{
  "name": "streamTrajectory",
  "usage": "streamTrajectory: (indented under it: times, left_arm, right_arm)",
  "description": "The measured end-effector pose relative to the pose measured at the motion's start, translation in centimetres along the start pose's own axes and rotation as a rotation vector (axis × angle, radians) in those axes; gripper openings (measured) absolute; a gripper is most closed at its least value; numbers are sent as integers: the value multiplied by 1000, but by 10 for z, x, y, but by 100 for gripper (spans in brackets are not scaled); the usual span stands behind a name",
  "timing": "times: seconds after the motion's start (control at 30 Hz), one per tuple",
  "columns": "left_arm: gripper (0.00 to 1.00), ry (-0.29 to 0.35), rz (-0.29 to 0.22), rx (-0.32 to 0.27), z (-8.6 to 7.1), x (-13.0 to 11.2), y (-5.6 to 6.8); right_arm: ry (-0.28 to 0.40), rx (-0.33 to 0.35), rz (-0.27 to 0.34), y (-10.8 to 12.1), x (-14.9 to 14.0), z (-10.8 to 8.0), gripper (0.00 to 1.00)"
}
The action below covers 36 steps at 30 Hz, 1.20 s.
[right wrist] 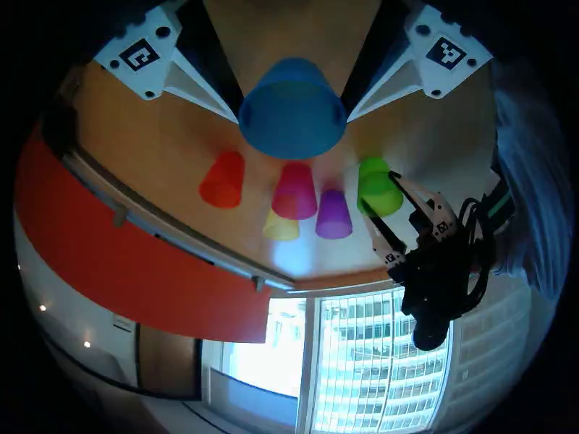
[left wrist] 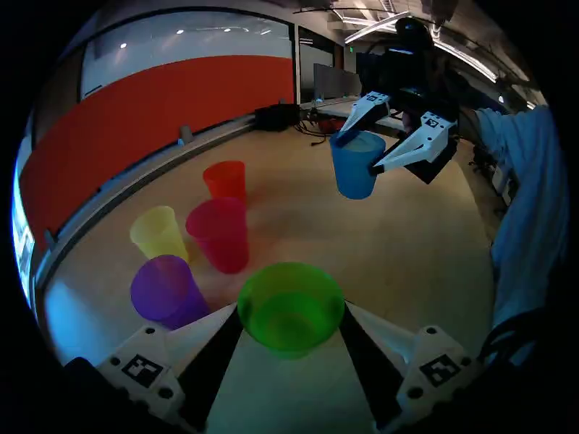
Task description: Pour water
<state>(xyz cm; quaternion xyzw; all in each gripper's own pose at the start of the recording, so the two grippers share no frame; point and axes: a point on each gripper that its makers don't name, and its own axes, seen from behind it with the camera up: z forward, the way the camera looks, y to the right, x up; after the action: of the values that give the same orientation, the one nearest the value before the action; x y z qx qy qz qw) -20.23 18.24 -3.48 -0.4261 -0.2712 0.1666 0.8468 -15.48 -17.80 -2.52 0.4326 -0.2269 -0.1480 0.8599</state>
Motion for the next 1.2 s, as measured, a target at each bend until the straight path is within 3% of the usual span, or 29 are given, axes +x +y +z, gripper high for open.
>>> streamTrajectory:
  times: [0.4,0.73,0.97,1.2]
  left_arm:
    - [88,-3,-7,-5,2,-5,1]
    - [97,-14,-22,-4,-2,-10,-2]
    - [97,-37,-12,11,-5,-18,-3]
    - [97,-43,-38,20,-13,-26,-4]
  right_arm:
    - [-5,-5,-4,0,-1,1,93]
    - [-5,-5,-7,-2,0,2,93]
    - [-11,-6,-11,-4,-6,4,92]
    - [-26,0,-4,-10,-19,13,93]
